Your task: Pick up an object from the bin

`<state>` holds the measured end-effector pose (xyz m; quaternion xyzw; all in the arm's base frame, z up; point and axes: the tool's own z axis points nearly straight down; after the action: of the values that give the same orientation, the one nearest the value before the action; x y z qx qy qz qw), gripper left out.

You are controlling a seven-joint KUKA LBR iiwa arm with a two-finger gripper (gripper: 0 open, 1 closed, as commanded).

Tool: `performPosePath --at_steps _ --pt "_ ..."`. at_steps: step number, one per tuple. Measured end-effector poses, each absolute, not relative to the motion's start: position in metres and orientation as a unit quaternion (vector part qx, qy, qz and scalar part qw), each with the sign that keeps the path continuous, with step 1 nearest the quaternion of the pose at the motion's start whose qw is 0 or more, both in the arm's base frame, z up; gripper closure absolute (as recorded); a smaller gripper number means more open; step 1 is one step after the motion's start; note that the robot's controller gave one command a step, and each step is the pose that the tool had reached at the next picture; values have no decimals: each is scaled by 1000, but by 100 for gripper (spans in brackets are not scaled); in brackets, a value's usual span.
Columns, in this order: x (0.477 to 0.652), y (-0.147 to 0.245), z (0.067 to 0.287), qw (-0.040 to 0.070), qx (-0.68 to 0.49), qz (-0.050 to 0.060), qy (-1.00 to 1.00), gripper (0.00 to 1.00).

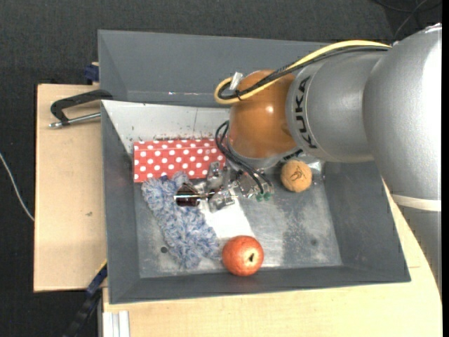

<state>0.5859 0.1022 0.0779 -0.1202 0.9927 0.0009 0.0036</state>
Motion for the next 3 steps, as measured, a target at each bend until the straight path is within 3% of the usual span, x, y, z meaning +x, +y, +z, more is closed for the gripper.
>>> performPosePath --at_steps 3 --pt "586 102 78 3 -120 1 993 100"
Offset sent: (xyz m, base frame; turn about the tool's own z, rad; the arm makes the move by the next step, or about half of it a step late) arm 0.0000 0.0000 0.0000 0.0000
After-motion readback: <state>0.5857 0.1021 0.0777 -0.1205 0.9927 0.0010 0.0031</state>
